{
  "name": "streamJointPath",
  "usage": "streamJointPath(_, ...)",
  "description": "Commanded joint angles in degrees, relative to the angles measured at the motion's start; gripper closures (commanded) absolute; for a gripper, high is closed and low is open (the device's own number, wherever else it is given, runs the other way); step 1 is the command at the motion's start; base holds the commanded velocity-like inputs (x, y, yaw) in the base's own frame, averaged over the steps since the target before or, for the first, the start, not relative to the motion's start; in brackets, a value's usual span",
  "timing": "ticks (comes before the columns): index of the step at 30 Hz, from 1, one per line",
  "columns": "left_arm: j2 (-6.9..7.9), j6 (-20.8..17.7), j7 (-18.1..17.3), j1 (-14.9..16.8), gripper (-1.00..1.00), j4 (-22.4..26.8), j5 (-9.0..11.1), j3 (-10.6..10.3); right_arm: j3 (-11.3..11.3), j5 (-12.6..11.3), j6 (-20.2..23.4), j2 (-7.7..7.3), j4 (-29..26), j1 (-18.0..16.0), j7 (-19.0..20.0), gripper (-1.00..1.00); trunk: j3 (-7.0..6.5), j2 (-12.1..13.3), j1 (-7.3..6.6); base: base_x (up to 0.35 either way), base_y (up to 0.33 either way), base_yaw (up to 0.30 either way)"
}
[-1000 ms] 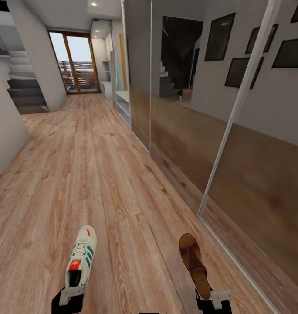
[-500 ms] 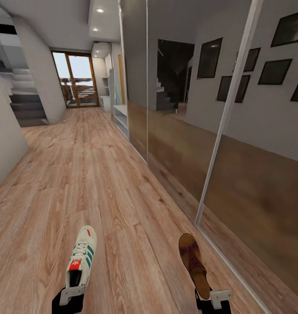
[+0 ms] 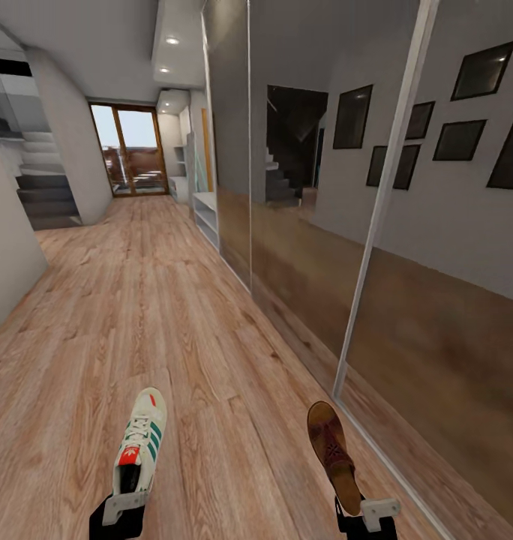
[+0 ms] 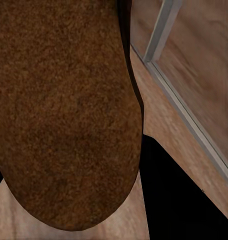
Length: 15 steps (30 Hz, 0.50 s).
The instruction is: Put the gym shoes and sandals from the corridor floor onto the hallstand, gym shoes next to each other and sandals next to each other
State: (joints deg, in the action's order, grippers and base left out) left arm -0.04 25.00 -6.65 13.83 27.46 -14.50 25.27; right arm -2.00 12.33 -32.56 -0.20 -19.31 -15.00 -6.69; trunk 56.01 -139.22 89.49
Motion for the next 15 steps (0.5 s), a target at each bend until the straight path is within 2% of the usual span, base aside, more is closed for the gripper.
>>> streamJointPath(1,-0.05,0.22,-0.38,0.05,1.00,-0.04,-0.44,0.48,-0.20,0.41,-0.13,0.05,0.06,-0.03,-0.16,1.00,-0.15,0.40,-0.24,0.000,0.000,-0.007)
streamJointPath(9,-0.05,0.22,-0.38,0.05,1.00,-0.04,-0.42,0.48,-0.20,0.41,-0.13,0.23,0.06,-0.03,-0.19,1.00,-1.61,3.60,-1.99,0.000,0.000,0.005)
streamJointPath(15,-0.05,0.22,-0.38,0.05,1.00,-0.04,-0.43,0.48,-0.20,0.41,-0.13,0.28,0.06,-0.03,-0.24,1.00,-2.69,6.01,-3.31,0.000,0.000,0.196)
